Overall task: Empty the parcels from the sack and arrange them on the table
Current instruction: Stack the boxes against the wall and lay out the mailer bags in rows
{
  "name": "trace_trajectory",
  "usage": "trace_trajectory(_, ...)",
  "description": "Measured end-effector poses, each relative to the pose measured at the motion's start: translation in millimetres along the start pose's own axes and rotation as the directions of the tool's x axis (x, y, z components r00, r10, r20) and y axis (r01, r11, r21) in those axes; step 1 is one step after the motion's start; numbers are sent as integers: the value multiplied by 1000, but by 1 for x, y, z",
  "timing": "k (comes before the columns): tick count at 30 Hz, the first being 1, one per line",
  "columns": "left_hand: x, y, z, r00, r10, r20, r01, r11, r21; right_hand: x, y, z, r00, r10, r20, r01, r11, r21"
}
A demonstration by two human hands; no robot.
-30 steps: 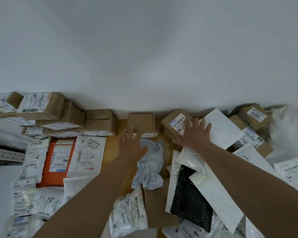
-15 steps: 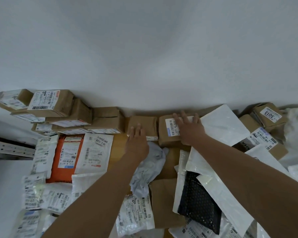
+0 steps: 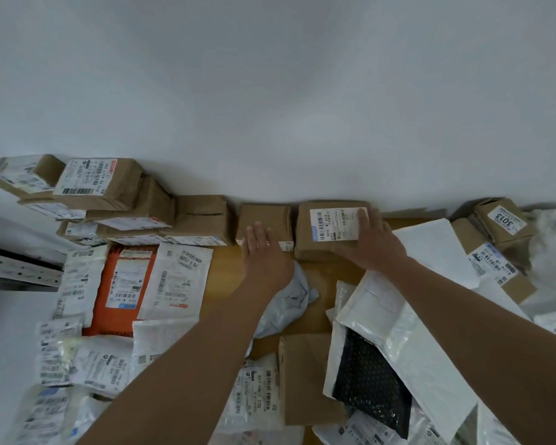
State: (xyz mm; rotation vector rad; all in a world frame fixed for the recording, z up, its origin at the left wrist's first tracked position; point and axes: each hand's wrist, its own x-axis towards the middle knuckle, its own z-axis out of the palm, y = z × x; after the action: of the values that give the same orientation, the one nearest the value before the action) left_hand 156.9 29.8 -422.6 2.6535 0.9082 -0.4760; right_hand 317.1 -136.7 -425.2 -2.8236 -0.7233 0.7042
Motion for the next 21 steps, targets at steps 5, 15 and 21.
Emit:
trace_trajectory(5, 2, 33, -11, 980, 177, -93, -195, 952, -235, 10, 0, -4, 974, 226, 36, -228, 961, 158)
trace_trajectory(15, -2, 57, -7, 998, -60, 23, 57, 666, -743, -1, 35, 5, 993, 90, -71, -34, 825, 565)
trace_trajectory(21, -4, 50, 2, 992, -126, 21, 85, 528, -845, -18, 28, 17, 992, 41, -118, 34, 819, 573)
